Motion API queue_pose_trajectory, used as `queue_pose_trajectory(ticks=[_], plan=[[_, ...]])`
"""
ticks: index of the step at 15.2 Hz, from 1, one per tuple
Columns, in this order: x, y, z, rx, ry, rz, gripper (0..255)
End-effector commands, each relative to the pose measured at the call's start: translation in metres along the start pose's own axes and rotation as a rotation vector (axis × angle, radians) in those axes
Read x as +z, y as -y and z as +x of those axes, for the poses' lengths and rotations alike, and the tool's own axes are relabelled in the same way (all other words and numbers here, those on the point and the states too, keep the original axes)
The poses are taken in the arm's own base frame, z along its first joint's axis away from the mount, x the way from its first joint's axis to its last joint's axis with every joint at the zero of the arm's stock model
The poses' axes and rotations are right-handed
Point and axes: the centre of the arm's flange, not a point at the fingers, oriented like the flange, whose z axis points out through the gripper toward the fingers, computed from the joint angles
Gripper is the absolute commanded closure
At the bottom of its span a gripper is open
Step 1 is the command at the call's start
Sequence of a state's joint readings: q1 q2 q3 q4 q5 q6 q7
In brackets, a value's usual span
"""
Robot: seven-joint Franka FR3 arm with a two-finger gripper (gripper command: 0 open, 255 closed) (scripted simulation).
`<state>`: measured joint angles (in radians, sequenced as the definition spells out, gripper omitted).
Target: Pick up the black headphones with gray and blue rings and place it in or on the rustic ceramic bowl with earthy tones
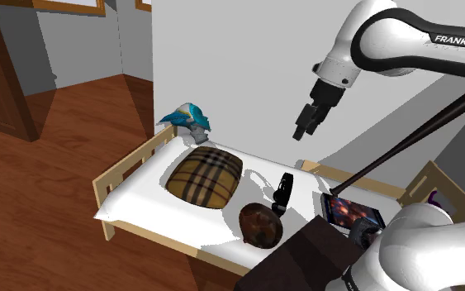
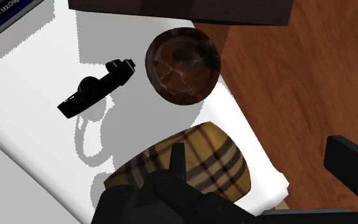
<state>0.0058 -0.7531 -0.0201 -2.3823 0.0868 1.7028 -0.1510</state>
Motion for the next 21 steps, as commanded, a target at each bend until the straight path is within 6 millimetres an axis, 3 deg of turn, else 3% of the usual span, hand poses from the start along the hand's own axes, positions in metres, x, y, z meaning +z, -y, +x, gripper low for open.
queue_pose_trajectory(ticks=[1,11,21], plan=[[0.000,0.000,0.000,0.000,0.000,0.000,0],[0.098,-0.066,0.053,0.328,0.027,-0.069,0],[0.191,-0.151,0.078,0.656,0.055,-0.138,0]])
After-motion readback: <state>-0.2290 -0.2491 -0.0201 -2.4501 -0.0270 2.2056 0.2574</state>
